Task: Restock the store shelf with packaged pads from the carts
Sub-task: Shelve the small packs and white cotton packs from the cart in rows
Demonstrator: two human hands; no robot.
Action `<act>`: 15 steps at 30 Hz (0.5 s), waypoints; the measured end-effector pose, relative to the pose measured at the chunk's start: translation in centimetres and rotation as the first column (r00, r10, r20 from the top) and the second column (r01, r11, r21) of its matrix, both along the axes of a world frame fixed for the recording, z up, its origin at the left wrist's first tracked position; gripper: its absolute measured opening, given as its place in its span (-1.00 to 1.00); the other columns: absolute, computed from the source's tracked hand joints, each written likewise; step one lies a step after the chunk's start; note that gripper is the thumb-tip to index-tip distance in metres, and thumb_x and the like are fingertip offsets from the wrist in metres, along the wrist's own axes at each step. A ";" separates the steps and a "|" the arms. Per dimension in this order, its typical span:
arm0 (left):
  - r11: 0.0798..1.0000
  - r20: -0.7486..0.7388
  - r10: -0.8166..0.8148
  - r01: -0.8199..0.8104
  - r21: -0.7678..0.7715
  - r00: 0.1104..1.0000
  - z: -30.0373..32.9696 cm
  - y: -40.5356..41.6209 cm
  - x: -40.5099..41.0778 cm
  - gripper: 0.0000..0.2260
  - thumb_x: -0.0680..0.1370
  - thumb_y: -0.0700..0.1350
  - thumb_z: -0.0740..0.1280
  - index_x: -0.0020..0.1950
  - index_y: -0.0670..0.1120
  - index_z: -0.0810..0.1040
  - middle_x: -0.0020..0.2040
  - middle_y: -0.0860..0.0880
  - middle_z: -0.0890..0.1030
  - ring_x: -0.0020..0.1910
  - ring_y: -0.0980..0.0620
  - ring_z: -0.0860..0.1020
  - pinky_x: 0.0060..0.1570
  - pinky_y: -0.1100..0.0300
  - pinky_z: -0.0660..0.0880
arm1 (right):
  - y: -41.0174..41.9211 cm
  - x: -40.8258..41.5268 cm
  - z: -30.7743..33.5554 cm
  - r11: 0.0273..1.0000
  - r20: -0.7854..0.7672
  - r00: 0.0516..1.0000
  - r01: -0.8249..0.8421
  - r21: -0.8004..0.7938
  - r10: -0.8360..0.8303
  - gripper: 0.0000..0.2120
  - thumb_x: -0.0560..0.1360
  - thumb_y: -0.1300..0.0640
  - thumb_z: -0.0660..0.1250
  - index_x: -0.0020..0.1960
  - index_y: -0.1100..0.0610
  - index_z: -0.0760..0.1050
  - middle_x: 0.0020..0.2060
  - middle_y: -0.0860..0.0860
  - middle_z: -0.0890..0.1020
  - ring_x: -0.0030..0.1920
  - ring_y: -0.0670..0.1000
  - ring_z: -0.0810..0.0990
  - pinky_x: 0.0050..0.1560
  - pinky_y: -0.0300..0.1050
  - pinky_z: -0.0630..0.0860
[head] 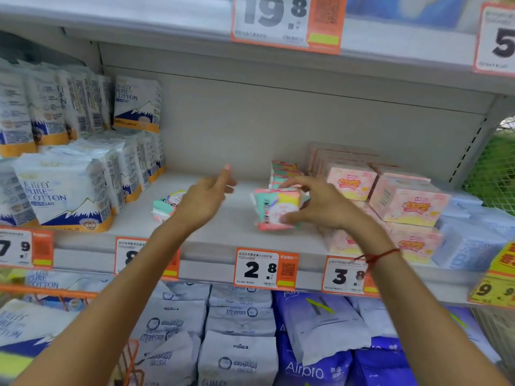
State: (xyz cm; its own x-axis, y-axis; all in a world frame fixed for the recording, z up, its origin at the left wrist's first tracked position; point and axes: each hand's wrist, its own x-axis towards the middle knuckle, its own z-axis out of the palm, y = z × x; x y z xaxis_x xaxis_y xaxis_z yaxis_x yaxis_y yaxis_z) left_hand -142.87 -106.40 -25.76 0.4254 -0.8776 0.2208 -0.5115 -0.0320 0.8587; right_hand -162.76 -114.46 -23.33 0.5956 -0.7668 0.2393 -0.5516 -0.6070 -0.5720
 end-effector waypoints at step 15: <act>0.857 0.456 0.238 -0.406 0.316 0.857 -3.6 0.7 5.2 -0.33 0.46 0.12 0.40 0.49 -0.02 0.22 0.40 -0.19 0.33 0.37 -0.23 0.32 0.33 -0.05 0.31 | 0.3 0.4 -3.0 0.940 -0.299 0.918 0.171 -0.295 -0.260 -0.41 0.33 0.02 0.52 0.31 0.05 0.43 0.28 0.08 0.36 0.24 0.13 0.45 0.06 -0.05 0.43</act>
State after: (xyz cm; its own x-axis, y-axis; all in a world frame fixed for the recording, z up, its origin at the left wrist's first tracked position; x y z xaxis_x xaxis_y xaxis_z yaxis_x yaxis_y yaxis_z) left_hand -137.66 -105.71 -29.34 0.6516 -0.7519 0.1000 -0.6968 -0.5413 0.4707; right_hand -162.33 -114.16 -26.31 0.5016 -0.8233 0.2658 -0.8146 -0.5529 -0.1752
